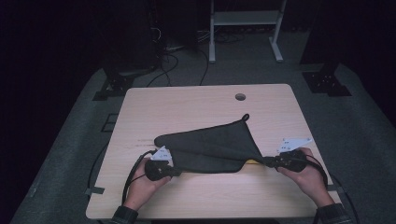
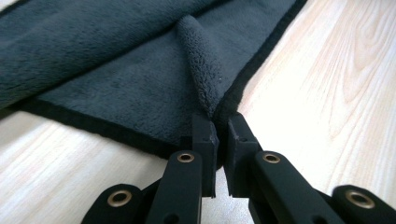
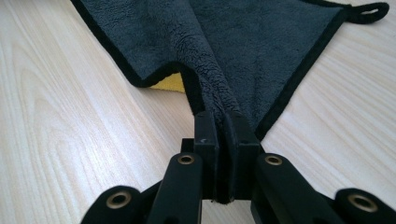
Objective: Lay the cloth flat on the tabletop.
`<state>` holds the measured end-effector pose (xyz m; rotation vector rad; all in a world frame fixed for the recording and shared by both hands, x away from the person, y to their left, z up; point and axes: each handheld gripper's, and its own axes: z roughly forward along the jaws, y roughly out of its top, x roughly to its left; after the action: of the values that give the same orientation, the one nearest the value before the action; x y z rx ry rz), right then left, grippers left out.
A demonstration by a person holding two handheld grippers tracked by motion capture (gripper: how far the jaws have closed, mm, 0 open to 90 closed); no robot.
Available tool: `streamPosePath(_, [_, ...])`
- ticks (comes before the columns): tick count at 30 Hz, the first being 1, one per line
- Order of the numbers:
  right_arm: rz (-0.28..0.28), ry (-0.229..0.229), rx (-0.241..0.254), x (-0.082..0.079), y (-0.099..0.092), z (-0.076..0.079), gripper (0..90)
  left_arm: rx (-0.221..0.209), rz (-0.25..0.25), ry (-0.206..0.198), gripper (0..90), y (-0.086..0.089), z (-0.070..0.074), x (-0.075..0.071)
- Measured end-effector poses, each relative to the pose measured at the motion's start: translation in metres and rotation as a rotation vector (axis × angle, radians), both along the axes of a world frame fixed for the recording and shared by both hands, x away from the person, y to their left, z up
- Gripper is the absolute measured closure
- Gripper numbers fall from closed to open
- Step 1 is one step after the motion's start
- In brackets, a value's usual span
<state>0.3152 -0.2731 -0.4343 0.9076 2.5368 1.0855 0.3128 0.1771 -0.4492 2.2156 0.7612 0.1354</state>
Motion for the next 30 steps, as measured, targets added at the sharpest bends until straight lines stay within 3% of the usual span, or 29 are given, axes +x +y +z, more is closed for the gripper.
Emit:
streamPosePath(3, [0.000,-0.019,0.025,-0.001,-0.001,0.003,83.7,-0.024,0.014,-0.009,84.9,0.003,0.005,0.000])
streamPosePath(8, [-0.002,-0.045,0.066,0.002,0.000,0.013,83.8,-0.079,0.049,-0.044,85.5,0.013,0.027,0.008])
streamPosePath(12, [-0.011,-0.064,0.094,0.009,-0.001,0.022,83.8,-0.096,0.060,-0.067,85.7,0.016,0.038,0.014])
streamPosePath(20, [-0.046,-0.132,0.154,0.034,-0.001,0.046,83.9,-0.156,0.124,-0.145,85.9,0.027,0.075,0.047])
streamPosePath(26, [-0.072,-0.179,0.187,0.053,-0.002,0.069,84.0,-0.174,0.170,-0.194,86.0,0.031,0.095,0.070])
streamPosePath(27, [-0.085,-0.206,0.190,0.063,-0.001,0.079,84.0,-0.190,0.195,-0.214,86.1,0.032,0.103,0.081])
streamPosePath(30, [-0.103,-0.230,0.204,0.077,0.000,0.091,84.1,-0.201,0.227,-0.243,86.2,0.034,0.116,0.099])
